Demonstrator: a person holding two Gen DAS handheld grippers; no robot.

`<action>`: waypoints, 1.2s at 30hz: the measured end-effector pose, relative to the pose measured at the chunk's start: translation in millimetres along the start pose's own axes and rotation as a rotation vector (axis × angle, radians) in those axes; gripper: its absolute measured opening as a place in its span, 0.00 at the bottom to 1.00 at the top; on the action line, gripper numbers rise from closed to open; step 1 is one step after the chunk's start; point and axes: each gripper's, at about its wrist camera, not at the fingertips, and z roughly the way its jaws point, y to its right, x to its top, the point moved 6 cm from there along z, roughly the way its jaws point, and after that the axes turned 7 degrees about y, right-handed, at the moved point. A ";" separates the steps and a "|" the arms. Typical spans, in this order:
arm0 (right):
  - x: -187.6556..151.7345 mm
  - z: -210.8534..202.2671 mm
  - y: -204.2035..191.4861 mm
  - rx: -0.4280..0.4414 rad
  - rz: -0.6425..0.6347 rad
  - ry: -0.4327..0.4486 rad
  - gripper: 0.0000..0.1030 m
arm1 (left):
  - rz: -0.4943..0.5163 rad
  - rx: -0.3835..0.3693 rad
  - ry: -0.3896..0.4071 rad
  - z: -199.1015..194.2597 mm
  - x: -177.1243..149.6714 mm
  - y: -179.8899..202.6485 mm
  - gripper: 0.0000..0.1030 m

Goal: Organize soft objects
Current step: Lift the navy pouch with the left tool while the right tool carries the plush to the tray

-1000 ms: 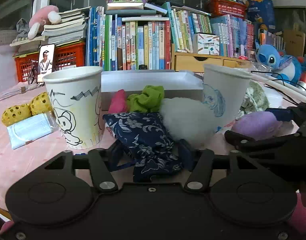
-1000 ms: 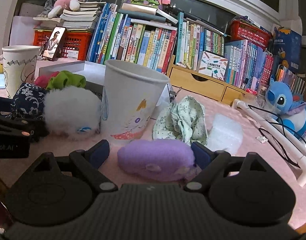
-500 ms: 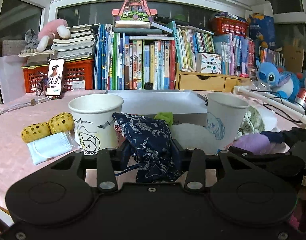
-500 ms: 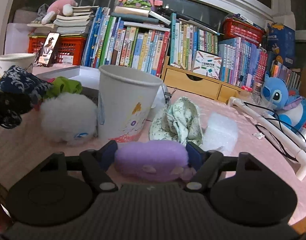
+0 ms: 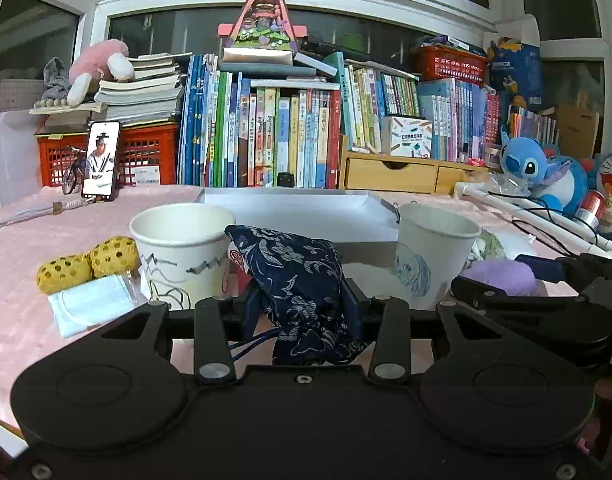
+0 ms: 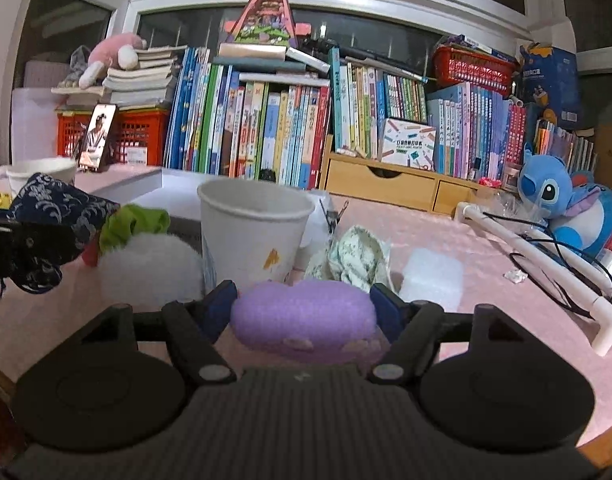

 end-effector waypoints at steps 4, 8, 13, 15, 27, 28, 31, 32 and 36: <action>7.3 -4.6 0.7 -0.002 -0.005 0.024 0.72 | -0.002 -0.012 0.008 -2.2 8.8 1.1 0.38; 16.4 -10.6 3.8 -0.002 0.008 0.048 0.72 | 0.003 -0.026 0.031 -6.3 20.9 3.4 0.38; 33.9 -18.2 11.0 -0.002 0.019 0.083 0.72 | 0.009 -0.055 0.054 -8.0 43.5 4.6 0.38; 42.9 -19.1 15.5 0.006 0.034 0.094 0.72 | 0.002 -0.078 0.055 -6.1 53.6 3.8 0.38; 94.3 14.7 38.9 0.106 0.112 0.080 0.72 | -0.108 -0.206 -0.034 39.6 127.5 -24.1 0.38; 97.6 20.4 39.3 0.118 0.112 0.074 0.72 | -0.111 -0.214 -0.044 46.5 132.2 -25.7 0.38; 107.2 39.5 38.5 0.155 0.112 0.045 0.72 | -0.144 -0.219 -0.096 69.8 140.6 -33.0 0.38; 109.7 45.4 37.6 0.164 0.108 0.034 0.72 | -0.156 -0.218 -0.122 79.2 141.0 -35.3 0.38; 117.4 66.7 31.5 0.194 0.088 -0.004 0.72 | -0.172 -0.191 -0.194 117.0 134.1 -40.5 0.38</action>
